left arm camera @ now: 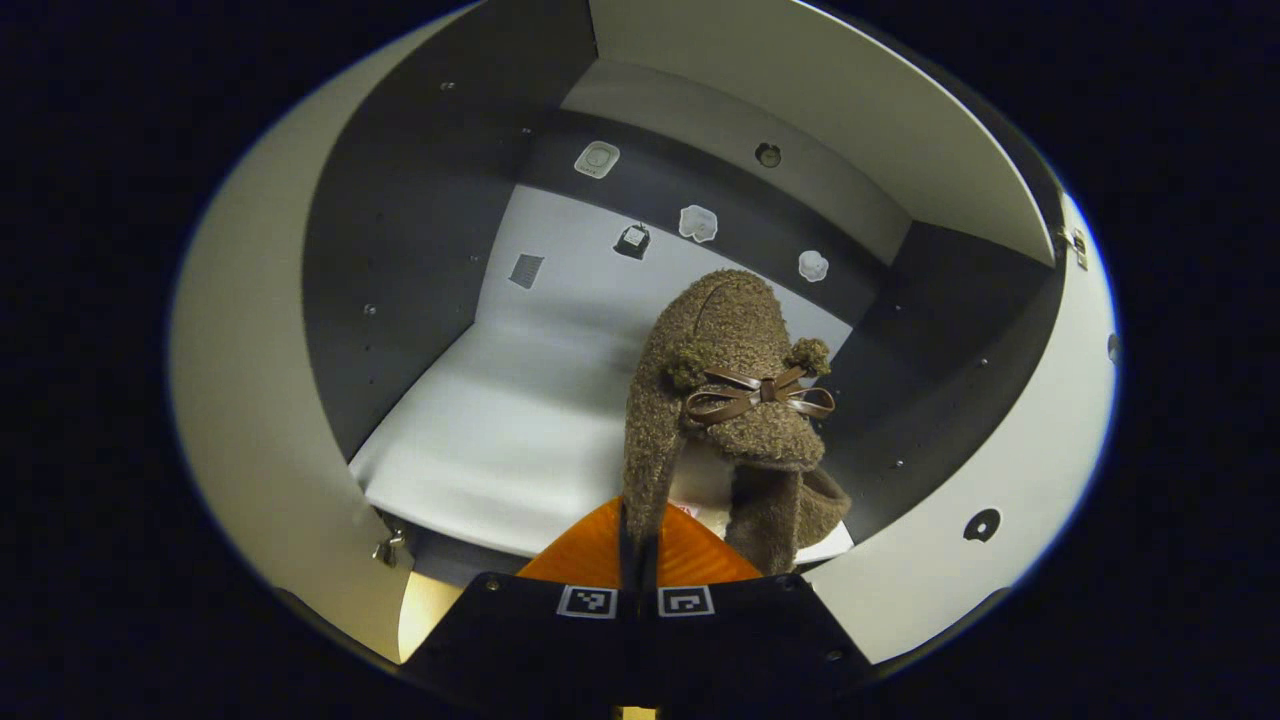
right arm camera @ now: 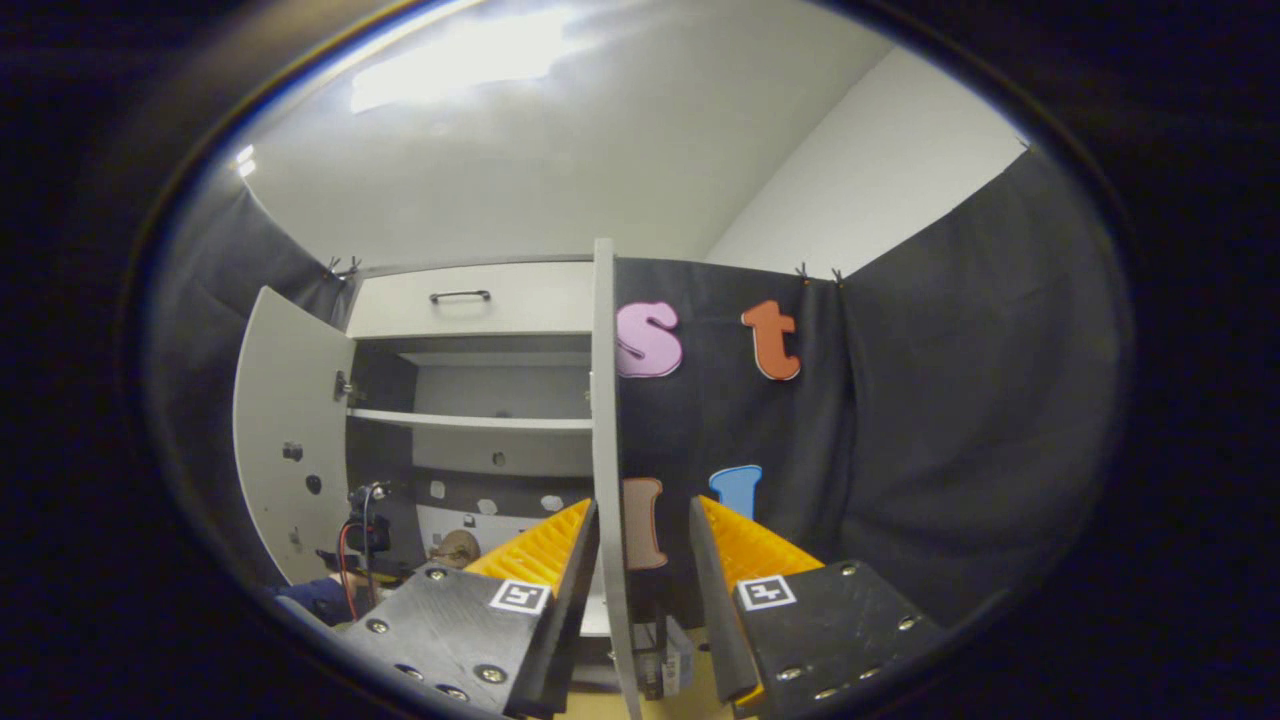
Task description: Grab one shoe with the right hand and put it into the shoe cabinet, grab the other shoe with the left hand and put it into the shoe cabinet; then close the right door with the right hand and the left door with the left hand.
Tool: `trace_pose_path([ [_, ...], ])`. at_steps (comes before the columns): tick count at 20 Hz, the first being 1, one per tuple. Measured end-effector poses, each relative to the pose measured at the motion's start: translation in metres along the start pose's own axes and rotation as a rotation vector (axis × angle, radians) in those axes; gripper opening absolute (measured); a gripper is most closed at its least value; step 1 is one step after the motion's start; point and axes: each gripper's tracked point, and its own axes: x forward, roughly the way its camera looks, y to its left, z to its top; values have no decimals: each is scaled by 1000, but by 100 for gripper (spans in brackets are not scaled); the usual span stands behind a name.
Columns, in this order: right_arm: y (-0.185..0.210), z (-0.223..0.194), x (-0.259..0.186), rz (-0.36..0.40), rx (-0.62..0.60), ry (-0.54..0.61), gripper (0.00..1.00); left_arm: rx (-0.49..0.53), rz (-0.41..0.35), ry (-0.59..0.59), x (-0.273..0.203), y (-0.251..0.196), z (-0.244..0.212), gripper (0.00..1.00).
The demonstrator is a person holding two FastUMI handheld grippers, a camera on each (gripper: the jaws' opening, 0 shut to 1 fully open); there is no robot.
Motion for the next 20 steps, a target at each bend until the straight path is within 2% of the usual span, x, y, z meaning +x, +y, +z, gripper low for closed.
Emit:
trace_pose_path([
  [5, -31, -9, 0, -89, -8, 26, 53, -4, 40, 25, -1, -1, -1, 1],
  [7, -40, -13, 2, -116, -19, 37, 51, 4, 57, 44, 3, -1, -6, 4],
  [8, -43, -16, 2, -126, -24, 44, 53, 7, 68, 24, 5, -1, -3, 1],
  [10, -46, -23, 4, -138, -27, 59, 53, 5, 81, 35, 16, 6, -1, 1],
  [15, -53, -37, 10, -162, -31, 86, 54, 91, 138, 39, 42, 14, 3, 1],
  [20, -54, -51, 19, -168, -11, 112, 52, 109, 135, 44, 55, 10, 3, 1],
])
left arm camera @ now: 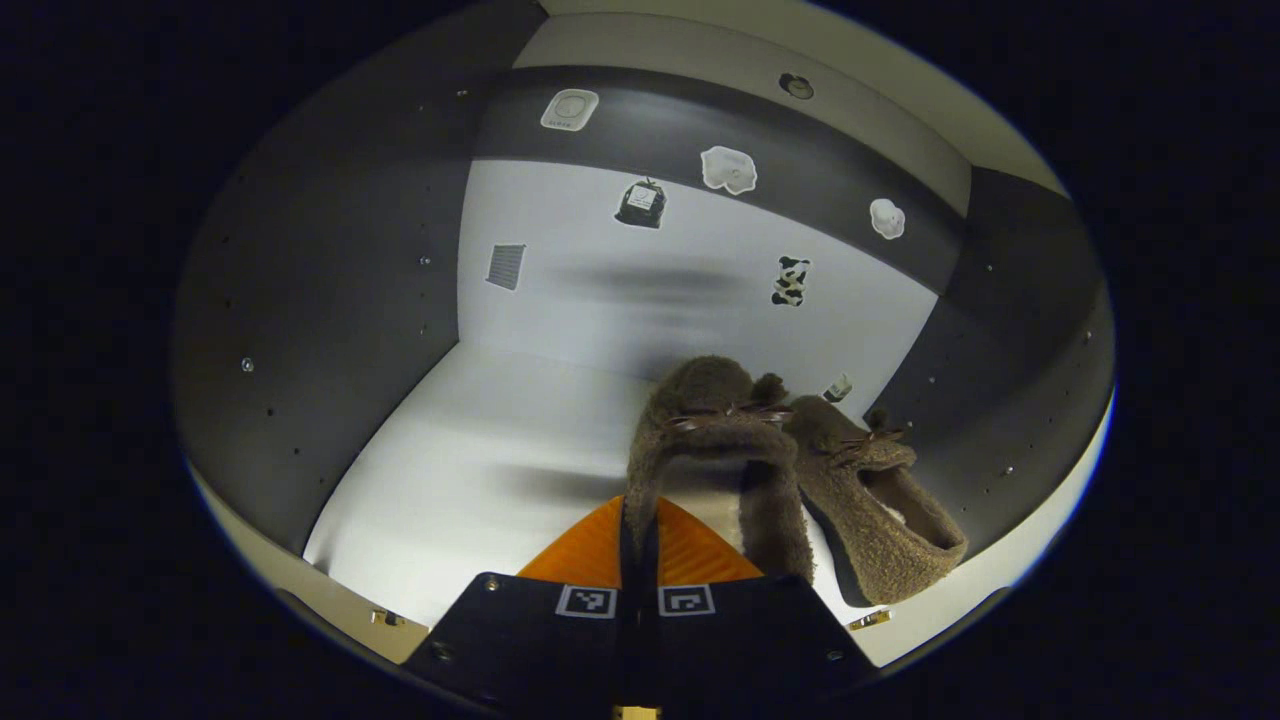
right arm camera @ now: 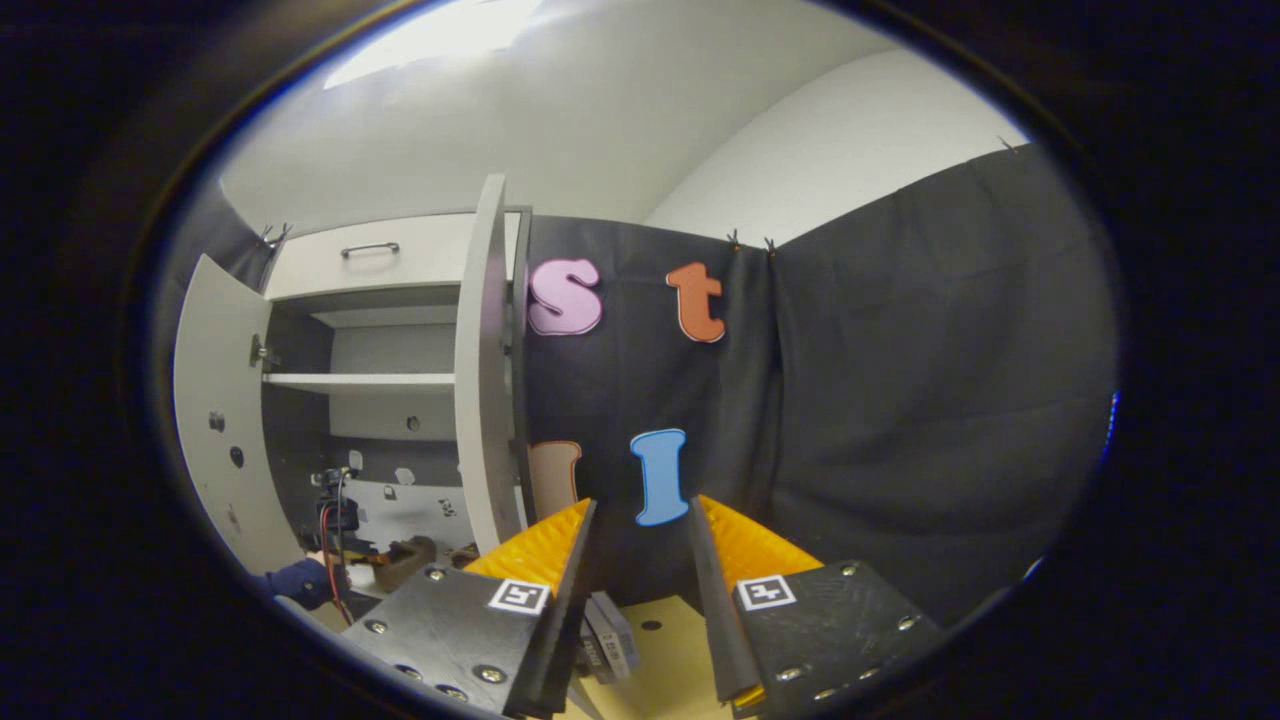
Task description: Grab one shoe with the right hand and put it into the shoe cabinet, grab the other shoe with the left hand and put it into the shoe cabinet; then close the right door with the right hand and the left door with the left hand.
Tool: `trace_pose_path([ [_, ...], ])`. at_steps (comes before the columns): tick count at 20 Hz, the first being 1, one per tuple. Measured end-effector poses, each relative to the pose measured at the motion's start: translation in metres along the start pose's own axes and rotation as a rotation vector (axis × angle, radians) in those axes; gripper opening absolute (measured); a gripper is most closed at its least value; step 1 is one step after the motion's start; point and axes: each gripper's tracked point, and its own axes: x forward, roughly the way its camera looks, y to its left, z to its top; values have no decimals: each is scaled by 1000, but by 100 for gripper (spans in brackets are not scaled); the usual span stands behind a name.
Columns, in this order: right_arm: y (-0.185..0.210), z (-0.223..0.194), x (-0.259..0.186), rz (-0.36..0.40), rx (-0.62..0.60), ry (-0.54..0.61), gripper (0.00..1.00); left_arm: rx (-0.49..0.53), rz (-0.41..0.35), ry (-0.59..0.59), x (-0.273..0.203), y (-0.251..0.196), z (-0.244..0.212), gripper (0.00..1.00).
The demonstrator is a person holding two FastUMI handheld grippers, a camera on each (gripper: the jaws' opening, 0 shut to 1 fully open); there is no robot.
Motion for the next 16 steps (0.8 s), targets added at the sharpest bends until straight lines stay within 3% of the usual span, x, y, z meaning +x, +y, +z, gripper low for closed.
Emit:
trace_pose_path([
  [4, 1, -11, 4, 2, 14, 22, 54, -37, -16, 8, 3, -1, 0, 6],
  [8, 3, -17, 5, 13, 24, 36, 52, 10, -19, 18, 6, -2, 3, 13],
  [9, 3, -19, 5, 18, 27, 40, 52, 31, 2, 18, 8, 1, 4, 17],
  [11, 3, -22, 4, 25, 30, 46, 52, 72, 41, 22, 1, 7, 6, 41],
  [13, 4, -23, 3, 31, 33, 50, 52, 75, 32, 6, -9, 3, 10, 58],
  [16, 4, -25, 0, 43, 40, 56, 52, 92, 14, -70, -37, -5, 28, 67],
])
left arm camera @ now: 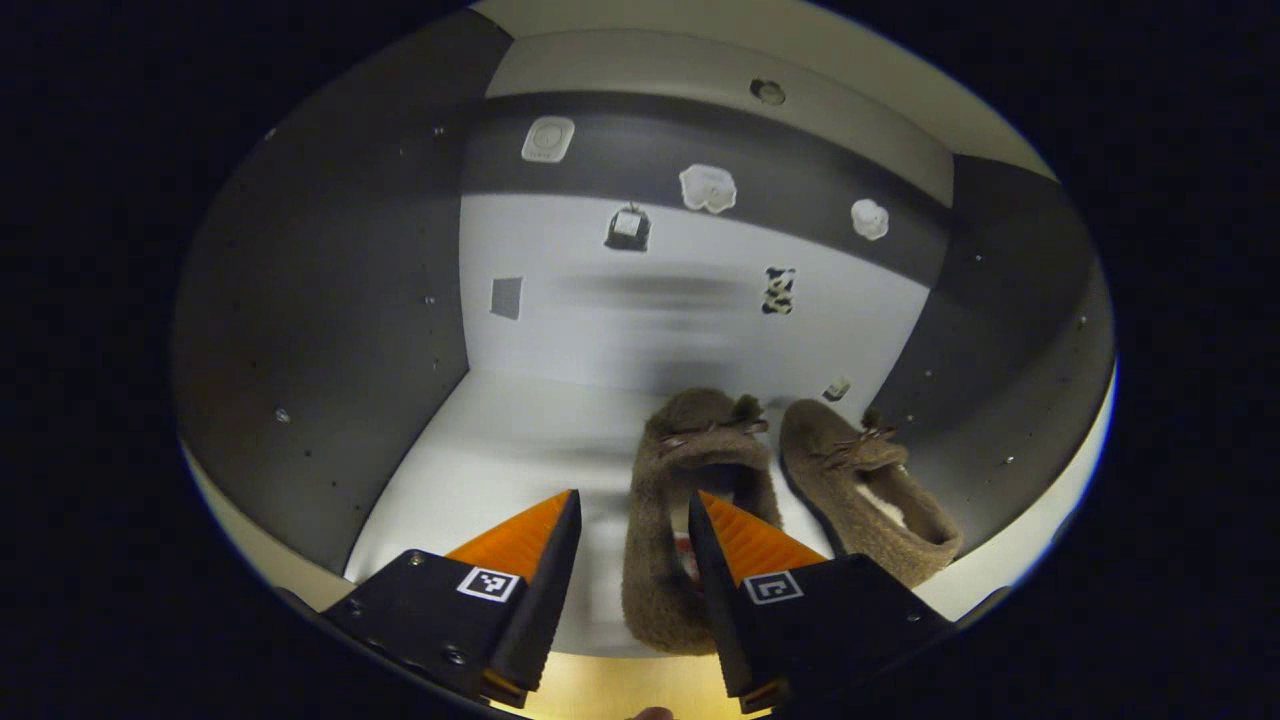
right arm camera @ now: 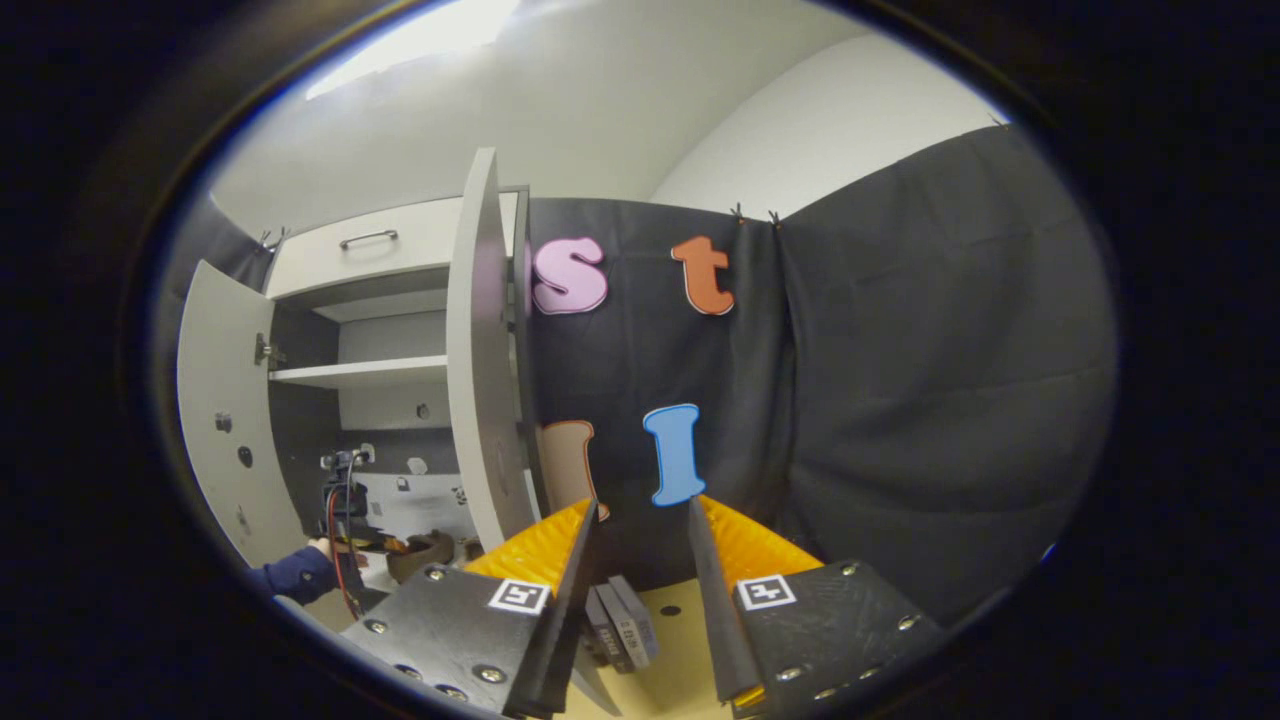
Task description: Grab one shoe with the right hand and put it into the shoe cabinet, grab the other shoe with the left hand and put it into the shoe cabinet; then close the right door with the right hand and the left door with the left hand.
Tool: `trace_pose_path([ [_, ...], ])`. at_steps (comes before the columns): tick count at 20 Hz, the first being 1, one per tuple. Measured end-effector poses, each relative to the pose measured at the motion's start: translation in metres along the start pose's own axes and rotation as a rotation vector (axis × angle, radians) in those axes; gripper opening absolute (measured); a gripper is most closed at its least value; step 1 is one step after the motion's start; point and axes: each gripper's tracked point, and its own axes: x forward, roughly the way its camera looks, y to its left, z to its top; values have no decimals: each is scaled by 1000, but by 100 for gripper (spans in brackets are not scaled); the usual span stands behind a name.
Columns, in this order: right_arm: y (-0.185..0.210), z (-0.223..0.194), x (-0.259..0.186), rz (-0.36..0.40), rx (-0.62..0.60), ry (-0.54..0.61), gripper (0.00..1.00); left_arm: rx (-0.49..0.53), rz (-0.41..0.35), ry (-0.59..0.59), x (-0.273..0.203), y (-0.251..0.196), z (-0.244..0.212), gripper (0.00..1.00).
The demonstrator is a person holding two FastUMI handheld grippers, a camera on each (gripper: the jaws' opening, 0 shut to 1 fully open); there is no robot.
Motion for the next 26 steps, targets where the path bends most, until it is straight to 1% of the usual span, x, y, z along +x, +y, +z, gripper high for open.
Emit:
trace_pose_path([
  [1, 1, -2, 0, 7, 3, 5, 54, 14, -14, -42, -14, -5, 10, 67],
  [5, 6, -11, 2, 39, -1, 24, 54, 51, -99, -224, -88, -32, 57, 66],
  [6, 8, -12, 4, 52, -3, 28, 52, 65, -116, -258, -108, -37, 65, 66],
  [7, 10, -14, 6, 62, -7, 32, 54, 77, -127, -285, -129, -41, 70, 66],
  [8, 12, -15, 8, 72, -9, 35, 52, 87, -134, -313, -151, -42, 76, 66],
  [9, 14, -17, 9, 82, -12, 39, 59, 98, -140, -342, -170, -44, 81, 73],
  [11, 21, -21, 11, 112, -12, 48, 62, 122, -134, -400, -200, -40, 89, 74],
  [12, 25, -24, 13, 125, -15, 55, 66, 127, -126, -413, -213, -37, 89, 72],
  [13, 26, -27, 15, 133, -20, 59, 77, 125, -113, -423, -224, -31, 89, 82],
  [14, 27, -30, 17, 139, -26, 63, 78, 125, -105, -431, -236, -26, 88, 91],
  [15, 28, -32, 20, 146, -30, 67, 75, 125, -97, -437, -249, -22, 86, 100],
  [16, 31, -34, 22, 156, -32, 74, 78, 121, -93, -449, -262, -19, 87, 99],
  [17, 36, -38, 23, 168, -33, 81, 78, 120, -87, -456, -272, -15, 87, 96],
  [18, 39, -40, 25, 177, -33, 90, 75, 118, -82, -464, -281, -12, 86, 97],
  [19, 43, -44, 25, 188, -32, 97, 78, 120, -78, -479, -289, -8, 87, 96],
  [20, 44, -45, 28, 182, -38, 96, 78, 124, -73, -493, -295, -3, 88, 93],
  [21, 42, -45, 27, 181, -46, 97, 78, 126, -60, -493, -300, 3, 84, 93],
  [22, 43, -44, 27, 184, -48, 97, 78, 124, -52, -485, -303, 8, 79, 96],
  [23, 46, -45, 26, 194, -55, 101, 78, 122, -54, -476, -308, 9, 74, 96],
  [24, 50, -44, 26, 204, -66, 100, 78, 119, -59, -473, -311, 9, 71, 96],
  [25, 54, -44, 26, 213, -82, 98, 75, 118, -61, -472, -312, 9, 70, 93],
  [26, 57, -42, 26, 220, -97, 92, 78, 116, -64, -473, -317, 9, 68, 96],
])
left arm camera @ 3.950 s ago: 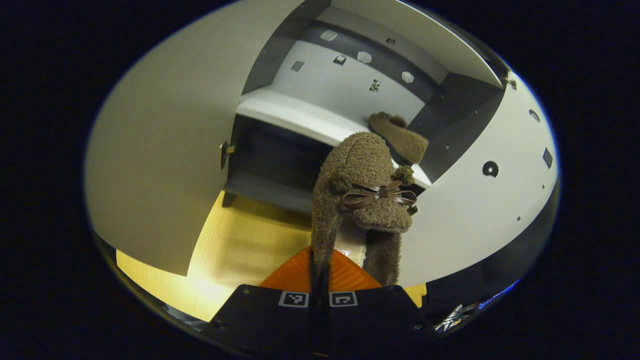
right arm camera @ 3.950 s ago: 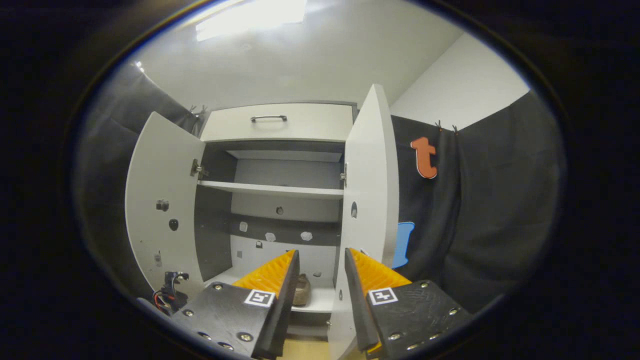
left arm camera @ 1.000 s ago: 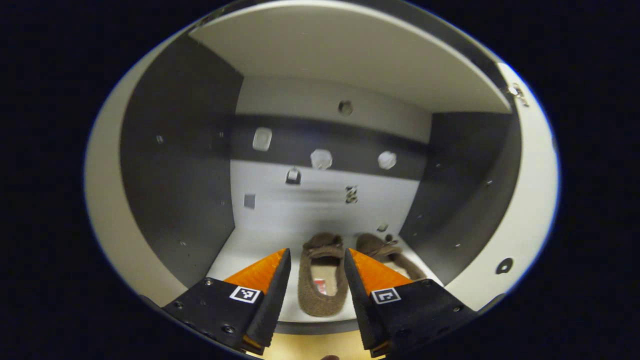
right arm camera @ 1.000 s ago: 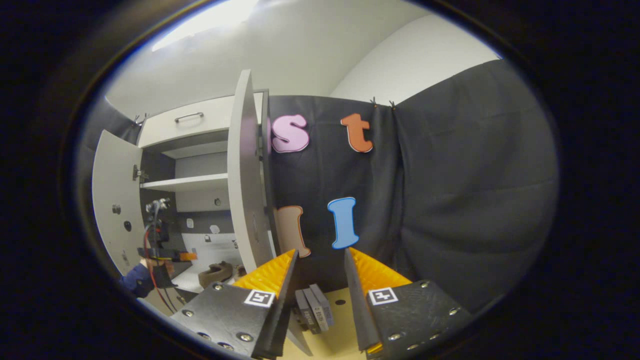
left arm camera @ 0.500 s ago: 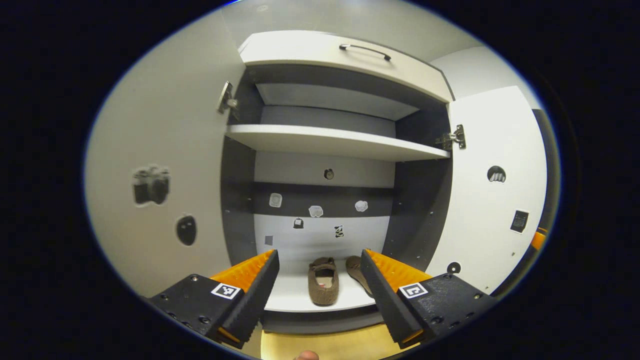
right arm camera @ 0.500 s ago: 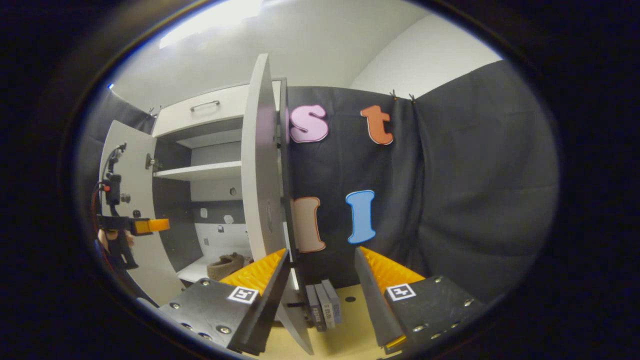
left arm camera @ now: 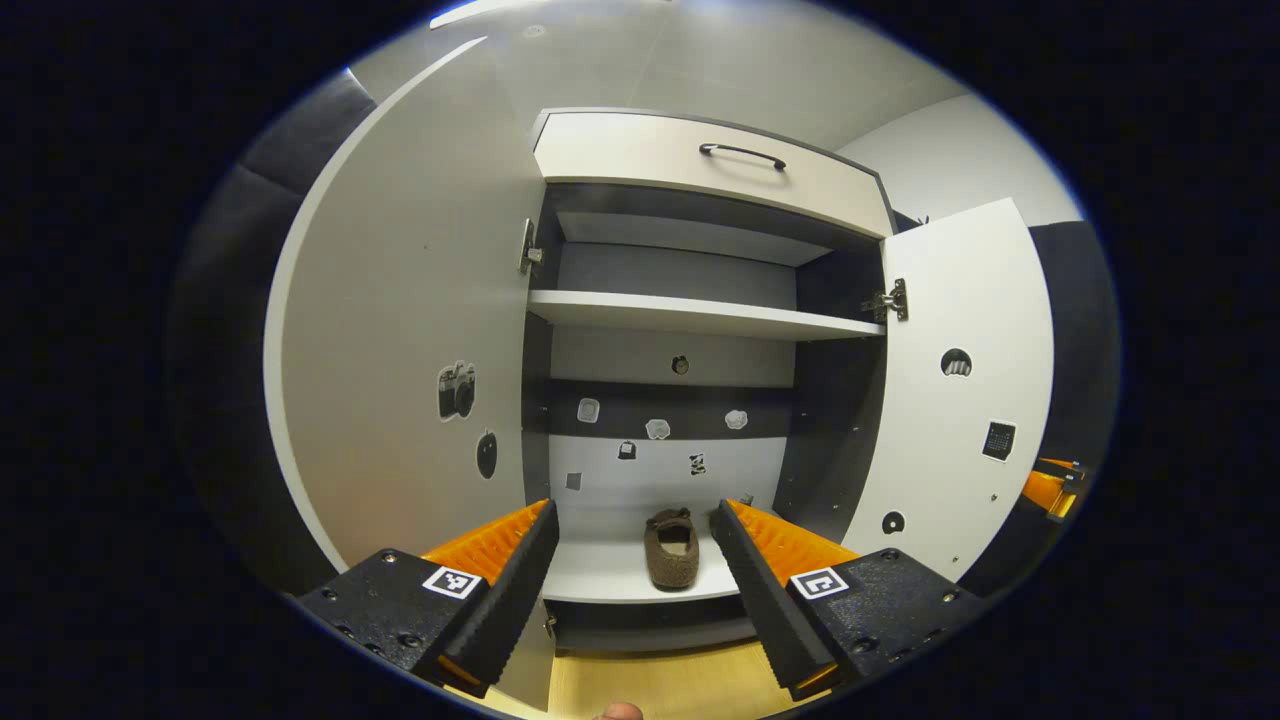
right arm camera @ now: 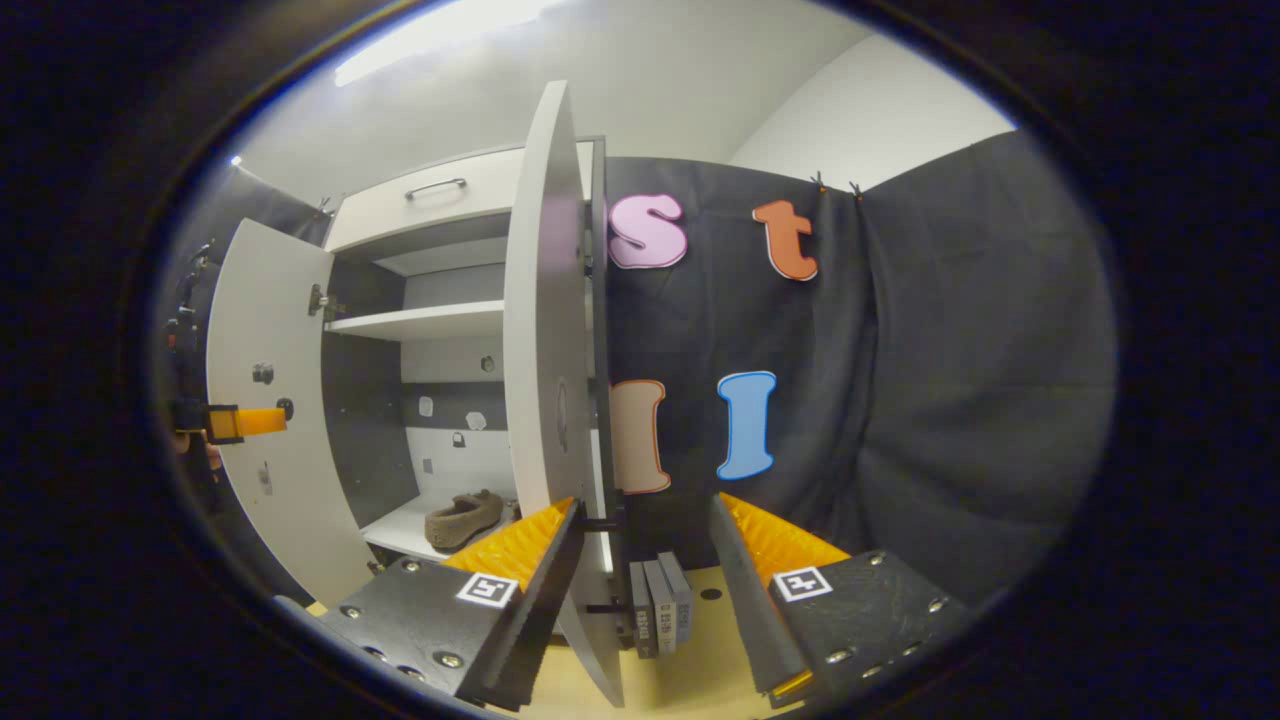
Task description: Grab one shoe with the right hand and put it into the shoe cabinet, grab the other shoe with the left hand and put it into the shoe cabinet; then close the right door with the right hand and the left door with the left hand.
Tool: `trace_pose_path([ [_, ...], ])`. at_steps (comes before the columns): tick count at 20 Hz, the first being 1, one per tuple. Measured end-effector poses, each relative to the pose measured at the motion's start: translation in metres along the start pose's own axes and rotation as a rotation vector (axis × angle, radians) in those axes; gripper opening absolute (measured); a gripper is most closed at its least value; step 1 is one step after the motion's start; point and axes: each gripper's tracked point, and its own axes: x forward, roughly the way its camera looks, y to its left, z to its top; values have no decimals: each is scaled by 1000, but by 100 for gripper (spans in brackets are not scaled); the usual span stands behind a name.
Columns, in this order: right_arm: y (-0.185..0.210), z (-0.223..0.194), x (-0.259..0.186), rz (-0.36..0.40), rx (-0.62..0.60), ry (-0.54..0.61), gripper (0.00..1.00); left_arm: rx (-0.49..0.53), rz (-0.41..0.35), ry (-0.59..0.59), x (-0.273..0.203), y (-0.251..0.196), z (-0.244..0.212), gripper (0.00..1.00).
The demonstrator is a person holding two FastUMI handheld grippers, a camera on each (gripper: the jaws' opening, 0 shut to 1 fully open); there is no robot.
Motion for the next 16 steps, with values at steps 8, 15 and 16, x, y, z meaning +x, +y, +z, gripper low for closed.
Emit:
trace_pose_path([
  [8, 68, -4, 8, 198, 26, 15, 78, -18, -21, 37, -16, -5, -23, 95],
  [15, 106, -7, 30, 284, 31, 25, 78, -20, 27, 43, -28, 10, -29, 96],
  [16, 111, -9, 31, 302, 38, 31, 78, -23, 33, 43, -29, 11, -29, 96],
])
